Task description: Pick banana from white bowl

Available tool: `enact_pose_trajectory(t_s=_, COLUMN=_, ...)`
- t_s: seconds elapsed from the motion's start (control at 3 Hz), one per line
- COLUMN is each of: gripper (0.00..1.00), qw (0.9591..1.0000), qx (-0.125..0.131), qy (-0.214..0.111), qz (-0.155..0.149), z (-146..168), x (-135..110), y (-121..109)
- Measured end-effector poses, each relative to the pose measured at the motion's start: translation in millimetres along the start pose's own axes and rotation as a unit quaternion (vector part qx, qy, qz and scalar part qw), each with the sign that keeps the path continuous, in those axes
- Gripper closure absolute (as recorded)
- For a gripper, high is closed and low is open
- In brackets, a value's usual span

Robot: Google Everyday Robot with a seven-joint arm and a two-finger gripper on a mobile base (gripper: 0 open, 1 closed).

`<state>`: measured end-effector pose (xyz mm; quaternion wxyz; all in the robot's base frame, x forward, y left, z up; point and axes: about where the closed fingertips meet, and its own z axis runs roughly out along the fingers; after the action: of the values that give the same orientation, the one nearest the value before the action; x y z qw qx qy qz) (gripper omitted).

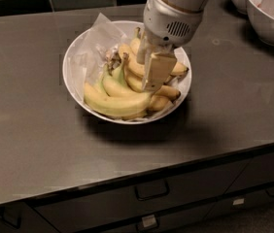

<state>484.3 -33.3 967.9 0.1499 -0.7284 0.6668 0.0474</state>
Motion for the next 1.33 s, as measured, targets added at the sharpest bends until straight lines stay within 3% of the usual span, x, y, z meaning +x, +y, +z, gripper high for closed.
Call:
enact_pose_trajectory(t_s=0.33, gripper=0.43, qw=1.0000, qx=0.000, qy=0.000, qz=0.000, z=0.0, x=0.0, y=0.0)
enact_pose_trajectory(t_s=0.67, gripper=0.20, qw=1.0000, qx=0.000, qy=0.000, qz=0.000, z=0.0, x=0.0, y=0.0)
enact_pose_trajectory(t_s=1.0, gripper=0.10, qw=1.0000, qx=0.000, qy=0.000, qz=0.000, z=0.0, x=0.0, y=0.0)
enact_pose_trajectory(t_s=1.33, gripper=0.25, qw=1.0000, qx=0.000, qy=0.000, qz=0.000, z=0.0, x=0.0, y=0.0)
